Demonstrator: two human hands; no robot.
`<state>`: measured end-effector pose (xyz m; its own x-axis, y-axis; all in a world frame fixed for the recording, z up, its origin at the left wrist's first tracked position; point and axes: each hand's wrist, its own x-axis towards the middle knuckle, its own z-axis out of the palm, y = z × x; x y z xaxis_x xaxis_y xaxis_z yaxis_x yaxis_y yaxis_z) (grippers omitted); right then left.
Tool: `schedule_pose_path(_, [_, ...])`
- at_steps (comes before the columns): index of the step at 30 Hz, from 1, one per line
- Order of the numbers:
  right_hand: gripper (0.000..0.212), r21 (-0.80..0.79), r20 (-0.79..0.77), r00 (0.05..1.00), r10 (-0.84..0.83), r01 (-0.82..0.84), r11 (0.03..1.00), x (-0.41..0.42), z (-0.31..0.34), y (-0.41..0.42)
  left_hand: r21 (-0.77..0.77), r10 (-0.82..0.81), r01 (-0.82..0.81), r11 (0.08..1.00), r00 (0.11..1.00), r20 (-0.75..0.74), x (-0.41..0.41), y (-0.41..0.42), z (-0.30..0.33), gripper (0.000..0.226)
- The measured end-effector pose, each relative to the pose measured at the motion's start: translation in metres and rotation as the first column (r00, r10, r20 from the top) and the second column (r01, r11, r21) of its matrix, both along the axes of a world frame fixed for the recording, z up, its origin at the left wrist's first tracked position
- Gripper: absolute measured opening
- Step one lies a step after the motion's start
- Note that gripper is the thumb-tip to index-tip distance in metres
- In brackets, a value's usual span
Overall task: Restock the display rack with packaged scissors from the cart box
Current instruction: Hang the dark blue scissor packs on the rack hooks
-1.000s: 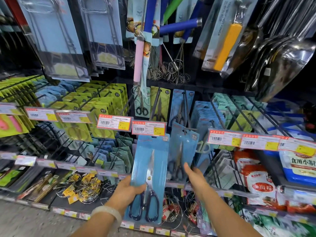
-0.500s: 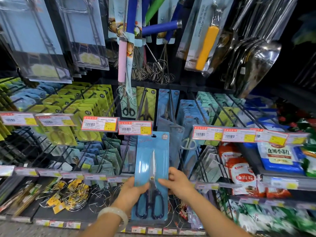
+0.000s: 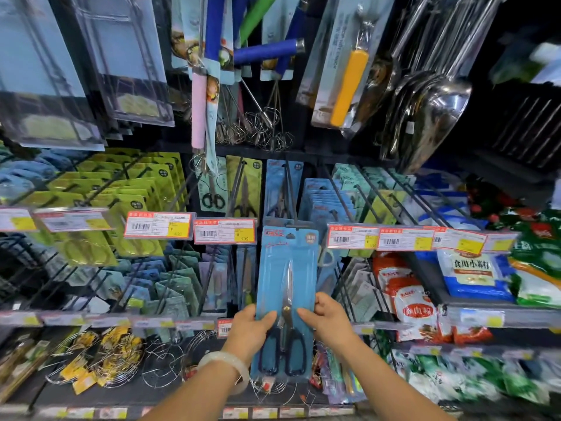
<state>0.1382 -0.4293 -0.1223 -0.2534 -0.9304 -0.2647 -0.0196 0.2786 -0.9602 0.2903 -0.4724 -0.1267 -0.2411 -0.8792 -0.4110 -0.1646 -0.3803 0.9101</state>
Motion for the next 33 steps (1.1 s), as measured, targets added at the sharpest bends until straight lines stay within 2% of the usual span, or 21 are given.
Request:
schedule_pose_path(6, [0.014,0.031,-0.038,0.999,-0.015,0.016,0.999,-0.002,-0.005,-0.012,0.046,0.011,-0.011,0.999,1.000,0.000,-0.004,-0.009,-0.004,0.006])
schedule_pose_path(9, [0.014,0.055,-0.054,0.998,-0.020,0.022,0.998,-0.004,-0.010,-0.020,0.067,0.010,-0.010,0.998,1.000,0.002,-0.007,-0.014,-0.007,0.010])
schedule_pose_path(18, [0.013,0.079,-0.146,0.985,-0.091,0.103,0.991,0.000,-0.018,-0.053,0.042,-0.021,0.020,0.999,0.999,0.023,-0.011,-0.050,-0.005,0.008])
schedule_pose_path(23, [0.014,0.115,-0.149,0.983,-0.107,0.125,0.985,0.002,-0.024,-0.071,0.068,-0.041,0.037,0.997,0.998,0.057,-0.012,-0.069,-0.019,0.004])
schedule_pose_path(27, [0.017,0.135,-0.207,0.971,-0.120,0.150,0.979,0.002,-0.024,-0.078,0.075,-0.056,0.055,0.996,0.998,0.011,-0.015,-0.079,-0.025,0.008])
schedule_pose_path(33, [0.023,0.176,-0.326,0.937,-0.128,0.193,0.965,0.001,-0.020,-0.087,0.046,-0.072,0.069,0.997,0.996,0.055,-0.023,-0.090,-0.026,0.011])
